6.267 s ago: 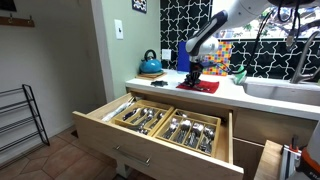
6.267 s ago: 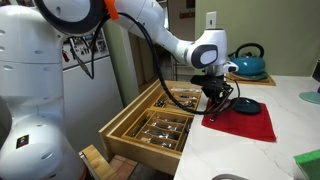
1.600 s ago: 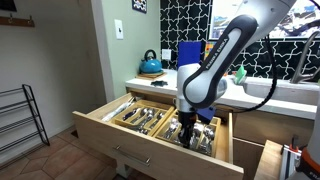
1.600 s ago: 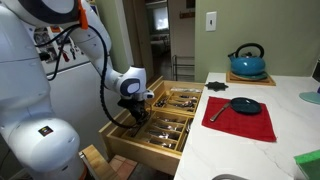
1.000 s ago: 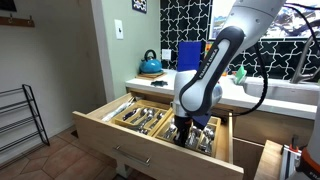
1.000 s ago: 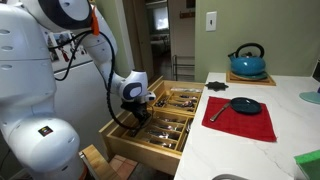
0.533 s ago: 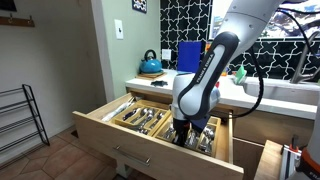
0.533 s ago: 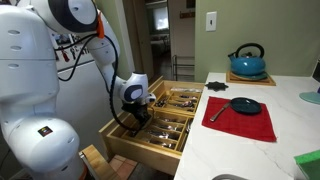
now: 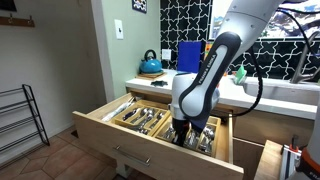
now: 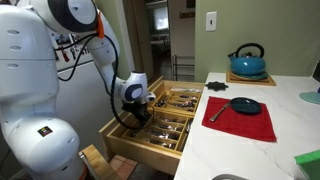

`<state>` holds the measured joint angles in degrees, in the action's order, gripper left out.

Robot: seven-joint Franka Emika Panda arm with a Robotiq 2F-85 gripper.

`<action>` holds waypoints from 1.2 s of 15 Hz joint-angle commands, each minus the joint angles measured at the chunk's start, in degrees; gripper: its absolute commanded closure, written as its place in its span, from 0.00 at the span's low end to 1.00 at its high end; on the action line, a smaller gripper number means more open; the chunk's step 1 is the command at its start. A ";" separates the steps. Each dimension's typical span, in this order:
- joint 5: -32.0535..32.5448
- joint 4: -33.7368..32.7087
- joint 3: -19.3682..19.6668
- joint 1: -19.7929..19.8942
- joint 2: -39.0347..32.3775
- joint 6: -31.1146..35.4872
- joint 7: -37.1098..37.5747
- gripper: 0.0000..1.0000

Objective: Put the knife inside the drawer

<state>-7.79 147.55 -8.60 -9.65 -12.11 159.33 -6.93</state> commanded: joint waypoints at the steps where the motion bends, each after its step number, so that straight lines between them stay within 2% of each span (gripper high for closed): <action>1: 2.04 1.39 -0.77 0.31 2.44 0.47 2.07 0.93; 2: 2.31 1.65 -0.82 0.24 3.28 0.35 2.20 0.93; 3: 2.43 1.80 -0.89 0.21 3.95 0.09 2.31 1.00; 5: 2.70 2.24 -1.06 0.22 5.83 -1.05 2.46 0.89; 6: 2.46 2.69 -1.28 0.33 7.12 -1.82 2.22 0.69; 7: 2.42 3.45 -1.36 0.41 8.97 -2.78 2.00 0.67; 11: 1.72 6.40 -0.99 0.62 16.88 -9.34 -0.66 0.36; 15: 2.16 8.25 1.60 1.34 26.12 -18.11 -3.04 0.06; 16: 2.34 8.19 2.52 1.64 28.10 -20.18 -3.78 0.01; 18: 3.73 7.97 4.55 2.94 32.15 -24.43 -4.50 0.00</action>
<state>-5.91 153.48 -6.49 -8.27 12.53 140.23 -9.71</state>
